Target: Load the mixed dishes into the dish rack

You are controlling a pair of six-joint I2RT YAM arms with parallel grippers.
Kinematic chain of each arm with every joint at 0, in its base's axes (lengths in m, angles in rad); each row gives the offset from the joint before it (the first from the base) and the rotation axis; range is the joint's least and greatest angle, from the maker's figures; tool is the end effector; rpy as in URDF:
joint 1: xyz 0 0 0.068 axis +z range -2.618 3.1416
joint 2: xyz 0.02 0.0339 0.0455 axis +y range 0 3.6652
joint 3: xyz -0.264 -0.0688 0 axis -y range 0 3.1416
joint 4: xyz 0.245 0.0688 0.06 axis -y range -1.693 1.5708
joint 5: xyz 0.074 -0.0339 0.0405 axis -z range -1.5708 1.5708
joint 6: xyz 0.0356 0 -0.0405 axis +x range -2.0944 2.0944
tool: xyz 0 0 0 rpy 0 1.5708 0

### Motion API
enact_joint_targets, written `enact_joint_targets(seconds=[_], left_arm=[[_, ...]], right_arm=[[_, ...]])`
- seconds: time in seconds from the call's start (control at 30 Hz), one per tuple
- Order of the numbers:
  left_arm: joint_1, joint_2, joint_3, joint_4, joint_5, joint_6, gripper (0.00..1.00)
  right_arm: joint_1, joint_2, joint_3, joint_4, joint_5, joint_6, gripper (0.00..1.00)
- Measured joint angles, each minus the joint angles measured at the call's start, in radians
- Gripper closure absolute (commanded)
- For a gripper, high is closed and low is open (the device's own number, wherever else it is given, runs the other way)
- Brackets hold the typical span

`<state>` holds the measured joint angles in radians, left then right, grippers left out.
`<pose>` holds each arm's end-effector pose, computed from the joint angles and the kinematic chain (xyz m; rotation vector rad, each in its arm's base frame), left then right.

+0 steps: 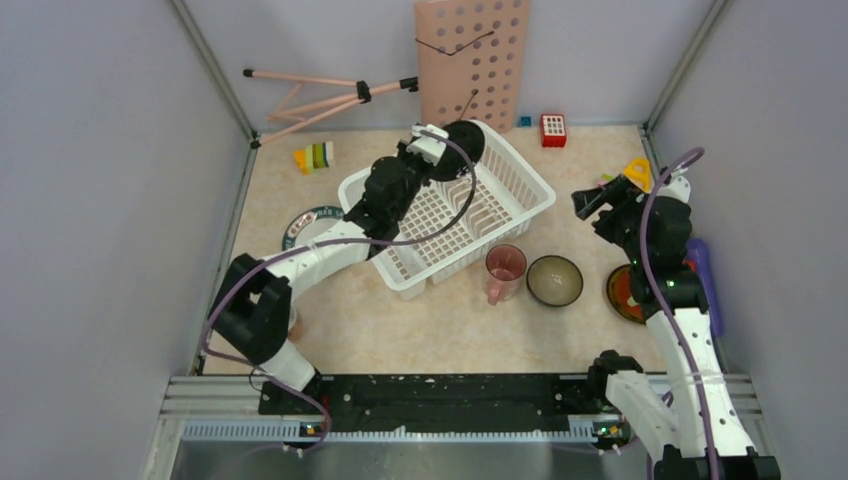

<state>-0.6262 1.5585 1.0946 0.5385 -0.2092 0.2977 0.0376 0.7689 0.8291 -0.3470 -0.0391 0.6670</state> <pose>0.3051 -0.2116 0.3296 0.5129 1.4083 -0.1081 0.1761 0.0080 0.3407 0.5588 1.8059 0.5223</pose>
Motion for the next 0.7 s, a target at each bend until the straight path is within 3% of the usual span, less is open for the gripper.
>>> enact_joint_targets(seconds=[0.33,0.7], left_arm=[[0.015,0.263,0.137,0.157,-0.128,0.161,1.0],[0.024,0.409,0.149,0.276,-0.182,0.289,1.0]], right_arm=[[0.0,0.028,-0.005,0.024,-0.016,0.015,0.23],[0.0,0.046,-0.005,0.047,-0.029,0.024,0.23]])
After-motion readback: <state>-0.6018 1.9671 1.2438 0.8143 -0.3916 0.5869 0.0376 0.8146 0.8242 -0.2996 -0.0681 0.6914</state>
